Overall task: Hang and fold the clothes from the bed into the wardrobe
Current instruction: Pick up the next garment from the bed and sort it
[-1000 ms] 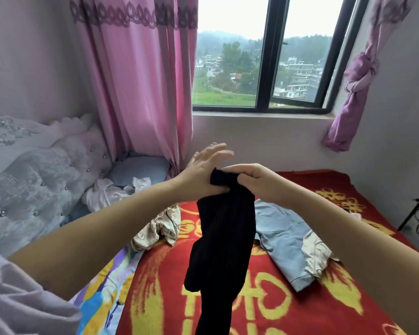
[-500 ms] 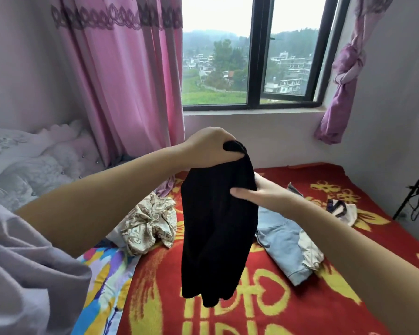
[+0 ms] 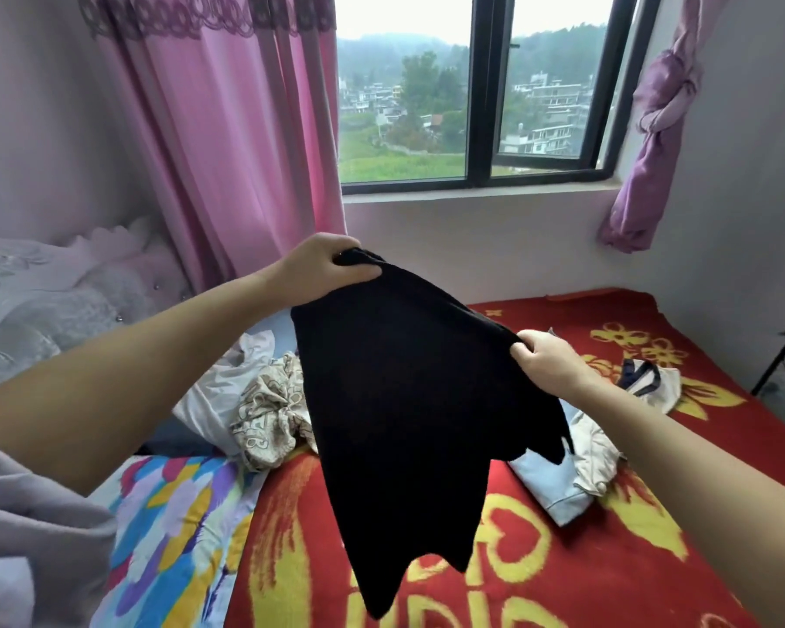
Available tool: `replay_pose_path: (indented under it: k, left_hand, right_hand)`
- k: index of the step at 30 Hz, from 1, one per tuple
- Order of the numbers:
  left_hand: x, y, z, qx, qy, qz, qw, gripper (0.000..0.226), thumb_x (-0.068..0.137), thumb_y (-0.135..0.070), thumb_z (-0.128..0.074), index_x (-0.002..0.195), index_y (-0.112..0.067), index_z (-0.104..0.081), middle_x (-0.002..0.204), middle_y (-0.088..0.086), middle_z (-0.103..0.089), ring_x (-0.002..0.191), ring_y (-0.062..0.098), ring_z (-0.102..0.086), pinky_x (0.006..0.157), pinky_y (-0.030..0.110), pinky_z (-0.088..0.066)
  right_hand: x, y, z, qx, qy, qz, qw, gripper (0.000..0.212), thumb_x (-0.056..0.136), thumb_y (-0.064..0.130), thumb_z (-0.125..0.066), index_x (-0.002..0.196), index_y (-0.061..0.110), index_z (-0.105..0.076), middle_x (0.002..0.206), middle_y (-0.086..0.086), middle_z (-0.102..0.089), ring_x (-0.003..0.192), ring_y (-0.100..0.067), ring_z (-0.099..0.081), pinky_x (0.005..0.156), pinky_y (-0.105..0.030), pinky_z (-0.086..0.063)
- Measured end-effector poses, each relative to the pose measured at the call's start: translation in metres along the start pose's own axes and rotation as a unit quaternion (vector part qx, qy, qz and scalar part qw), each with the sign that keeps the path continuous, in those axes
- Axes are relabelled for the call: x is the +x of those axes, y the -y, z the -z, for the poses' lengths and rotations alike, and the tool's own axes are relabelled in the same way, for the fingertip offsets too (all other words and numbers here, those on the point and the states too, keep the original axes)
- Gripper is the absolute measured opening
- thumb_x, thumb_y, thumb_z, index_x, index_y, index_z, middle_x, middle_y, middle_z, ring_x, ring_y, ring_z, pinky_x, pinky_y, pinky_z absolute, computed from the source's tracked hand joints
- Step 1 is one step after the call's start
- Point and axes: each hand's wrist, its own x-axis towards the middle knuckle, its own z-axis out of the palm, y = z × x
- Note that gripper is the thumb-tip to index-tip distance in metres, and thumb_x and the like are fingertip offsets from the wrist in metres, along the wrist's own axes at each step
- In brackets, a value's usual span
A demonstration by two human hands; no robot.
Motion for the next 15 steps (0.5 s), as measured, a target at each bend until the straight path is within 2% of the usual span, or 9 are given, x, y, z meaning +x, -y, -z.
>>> replay_pose_path:
  k: [2, 4, 6, 9, 12, 15]
  left_hand:
    - [0.008, 0.016, -0.006, -0.012, 0.038, 0.037, 0.999, 0.023, 0.088, -0.023, -0.067, 0.085, -0.001, -0.063, 0.064, 0.000, -0.054, 0.051, 0.003, -0.050, 0.051, 0.013, -0.041]
    - [0.018, 0.035, -0.013, -0.034, 0.040, 0.056, 0.997, 0.017, 0.089, -0.023, -0.066, 0.094, -0.007, -0.069, 0.072, 0.002, -0.062, 0.059, 0.004, -0.055, 0.057, 0.015, -0.046]
    - [0.030, 0.061, -0.017, -0.061, 0.013, 0.076, 0.995, 0.016, 0.090, -0.021, -0.065, 0.097, -0.008, -0.071, 0.077, 0.002, -0.066, 0.064, 0.006, -0.059, 0.062, 0.018, -0.049]
    - [0.045, 0.098, -0.018, -0.040, -0.021, 0.099, 0.994, 0.014, 0.090, -0.019, -0.066, 0.092, -0.007, -0.071, 0.073, 0.001, -0.065, 0.063, 0.007, -0.057, 0.066, 0.025, -0.046]
    - [0.058, 0.110, -0.015, -0.022, -0.095, 0.081, 0.992, 0.006, 0.089, -0.020, -0.067, 0.085, -0.017, -0.071, 0.066, -0.011, -0.064, 0.060, 0.002, -0.054, 0.067, 0.025, -0.045]
    - [0.066, 0.097, 0.002, -0.048, -0.165, 0.041, 0.984, 0.014, 0.090, -0.021, -0.066, 0.100, -0.013, -0.072, 0.084, -0.001, -0.070, 0.076, 0.009, -0.062, 0.077, 0.025, -0.050]
  right_hand:
    - [0.008, -0.007, -0.012, -0.017, -0.058, 0.015, 0.998, 0.018, 0.099, 0.016, -0.039, 0.085, 0.008, -0.046, 0.060, -0.004, -0.048, 0.066, -0.029, -0.050, 0.060, -0.034, -0.031]
    - [0.018, -0.019, -0.023, -0.039, -0.073, 0.053, 0.995, 0.018, 0.102, 0.020, -0.039, 0.098, 0.007, -0.050, 0.055, 0.000, -0.046, 0.061, -0.030, -0.054, 0.058, -0.034, -0.034]
    - [0.032, -0.035, -0.030, -0.055, -0.040, 0.103, 0.992, 0.019, 0.100, 0.027, -0.046, 0.103, 0.010, -0.055, 0.060, -0.001, -0.053, 0.063, -0.026, -0.058, 0.060, -0.035, -0.040]
    - [0.057, -0.048, -0.034, -0.060, -0.007, 0.175, 0.983, 0.028, 0.094, 0.038, -0.054, 0.097, 0.011, -0.061, 0.077, -0.005, -0.066, 0.072, -0.023, -0.064, 0.069, -0.036, -0.048]
    - [0.091, -0.041, -0.035, -0.088, -0.062, 0.229, 0.967, 0.027, 0.096, 0.030, -0.054, 0.092, 0.004, -0.061, 0.081, -0.012, -0.066, 0.074, -0.035, -0.064, 0.066, -0.040, -0.050]
    - [0.121, -0.017, -0.020, -0.076, -0.138, 0.218, 0.963, 0.020, 0.098, 0.023, -0.051, 0.097, 0.005, -0.057, 0.089, -0.015, -0.063, 0.077, -0.039, -0.059, 0.069, -0.045, -0.049]
